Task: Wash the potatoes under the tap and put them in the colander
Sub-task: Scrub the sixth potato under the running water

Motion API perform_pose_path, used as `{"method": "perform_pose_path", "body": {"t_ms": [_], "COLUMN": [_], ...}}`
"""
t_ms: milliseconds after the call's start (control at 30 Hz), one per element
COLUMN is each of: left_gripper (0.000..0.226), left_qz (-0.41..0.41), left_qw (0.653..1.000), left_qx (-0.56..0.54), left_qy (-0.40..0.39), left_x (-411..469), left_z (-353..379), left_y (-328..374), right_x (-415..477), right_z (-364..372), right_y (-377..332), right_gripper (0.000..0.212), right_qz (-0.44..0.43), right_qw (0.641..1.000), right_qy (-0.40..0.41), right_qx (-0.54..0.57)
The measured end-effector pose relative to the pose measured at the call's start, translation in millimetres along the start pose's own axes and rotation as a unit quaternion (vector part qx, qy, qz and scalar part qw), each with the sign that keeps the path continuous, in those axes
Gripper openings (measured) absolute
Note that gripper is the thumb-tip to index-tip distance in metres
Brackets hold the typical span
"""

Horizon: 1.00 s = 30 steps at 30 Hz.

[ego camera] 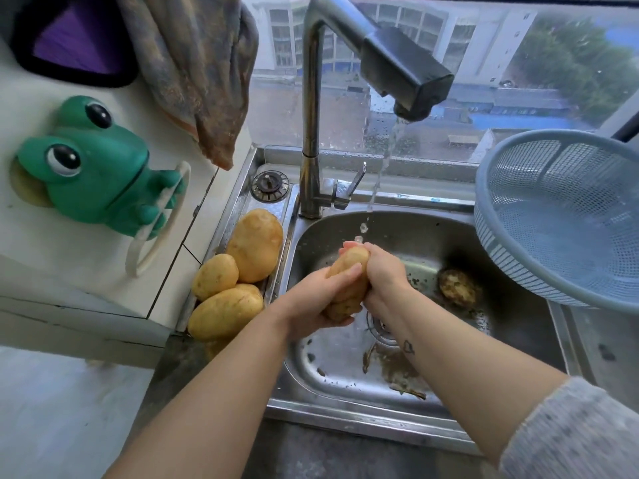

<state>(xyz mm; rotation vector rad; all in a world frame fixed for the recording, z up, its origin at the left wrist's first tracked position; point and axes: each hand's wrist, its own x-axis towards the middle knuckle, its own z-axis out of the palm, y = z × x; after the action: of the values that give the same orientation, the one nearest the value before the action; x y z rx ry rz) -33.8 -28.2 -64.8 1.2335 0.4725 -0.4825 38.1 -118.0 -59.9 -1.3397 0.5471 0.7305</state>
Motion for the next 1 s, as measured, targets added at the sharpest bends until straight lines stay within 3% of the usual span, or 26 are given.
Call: {"method": "perform_pose_path", "body": {"t_ms": [267, 433, 533, 633, 700, 800, 933, 1000], "left_gripper": [0.051, 0.041, 0.041, 0.031, 0.042, 0.046, 0.04, 0.048], "left_qz": [-0.009, 0.011, 0.069, 0.123, 0.116, 0.085, 0.052, 0.023], "left_qw": [0.965, 0.949, 0.949, 0.969, 0.977, 0.983, 0.981, 0.982], "left_qx": [-0.16, -0.06, -0.012, -0.058, -0.085, -0.064, -0.072, -0.061], "left_qy": [0.209, 0.31, 0.306, 0.208, 0.156, 0.153, 0.174, 0.176], "left_x": [5.9, 16.7, 15.3, 7.1, 4.4, 5.3, 10.3, 15.6], "left_z": [40.7, 47.6, 54.8, 54.1, 43.4, 28.3, 17.4, 13.3], "left_y": [3.6, 9.2, 7.8, 4.8, -1.0, -5.1, 2.8, 9.5], "right_x": [-11.1, -12.2, -7.5, -0.4, 2.3, 0.5, -1.3, -2.9], "right_z": [-3.6, -10.4, -12.4, -14.6, -15.1, -9.3, -0.5, -0.4], "right_y": [7.1, 10.8, 2.0, -5.9, -3.7, 5.0, 10.1, 10.4], "right_gripper": [0.028, 0.04, 0.03, 0.043, 0.052, 0.058, 0.047, 0.041], "right_qz": [-0.135, -0.097, -0.068, -0.038, -0.007, 0.023, -0.016, -0.04], "right_qw": [0.983, 0.992, 0.997, 0.999, 1.0, 1.0, 1.0, 0.999], "right_qy": [-0.028, 0.005, 0.01, 0.015, 0.026, 0.008, 0.009, 0.018], "right_qx": [-0.124, -0.08, -0.027, 0.002, 0.008, 0.017, 0.019, 0.017]}}
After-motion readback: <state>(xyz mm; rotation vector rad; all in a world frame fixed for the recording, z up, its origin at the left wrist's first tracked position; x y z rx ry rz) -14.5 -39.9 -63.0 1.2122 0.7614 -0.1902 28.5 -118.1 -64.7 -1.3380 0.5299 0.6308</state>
